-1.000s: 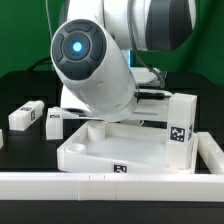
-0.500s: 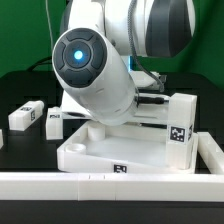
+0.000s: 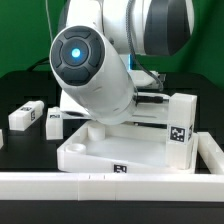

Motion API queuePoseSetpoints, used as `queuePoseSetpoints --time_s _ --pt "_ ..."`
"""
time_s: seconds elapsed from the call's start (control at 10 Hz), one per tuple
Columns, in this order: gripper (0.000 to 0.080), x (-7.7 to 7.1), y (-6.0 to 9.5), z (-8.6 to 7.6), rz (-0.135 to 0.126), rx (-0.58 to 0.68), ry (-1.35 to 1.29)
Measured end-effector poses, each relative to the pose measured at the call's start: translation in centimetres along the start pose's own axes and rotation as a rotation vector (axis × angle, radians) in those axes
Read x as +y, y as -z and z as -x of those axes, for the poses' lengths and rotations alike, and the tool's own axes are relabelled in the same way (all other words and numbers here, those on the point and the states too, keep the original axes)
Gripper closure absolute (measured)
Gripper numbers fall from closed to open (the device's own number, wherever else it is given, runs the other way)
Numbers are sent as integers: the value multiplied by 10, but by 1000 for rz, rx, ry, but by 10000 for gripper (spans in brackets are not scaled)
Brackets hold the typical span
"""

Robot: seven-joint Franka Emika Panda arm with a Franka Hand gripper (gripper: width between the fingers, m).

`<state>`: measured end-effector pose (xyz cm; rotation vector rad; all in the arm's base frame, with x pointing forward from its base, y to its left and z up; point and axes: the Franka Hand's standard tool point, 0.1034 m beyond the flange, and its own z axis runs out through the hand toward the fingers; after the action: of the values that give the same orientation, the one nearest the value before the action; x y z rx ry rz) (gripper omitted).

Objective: Assemble desk

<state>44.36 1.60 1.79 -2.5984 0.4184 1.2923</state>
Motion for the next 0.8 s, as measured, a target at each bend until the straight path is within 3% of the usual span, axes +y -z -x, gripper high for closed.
queuePoseSetpoints --time_s 0.2,0.5,0.6,0.8 --pt "512 -1 23 13 -11 -11 26" --pt "512 -3 72 38 -36 -33 53" --pt "512 -3 82 35 -40 -7 55" --pt "511 -4 80 32 -40 19 54"
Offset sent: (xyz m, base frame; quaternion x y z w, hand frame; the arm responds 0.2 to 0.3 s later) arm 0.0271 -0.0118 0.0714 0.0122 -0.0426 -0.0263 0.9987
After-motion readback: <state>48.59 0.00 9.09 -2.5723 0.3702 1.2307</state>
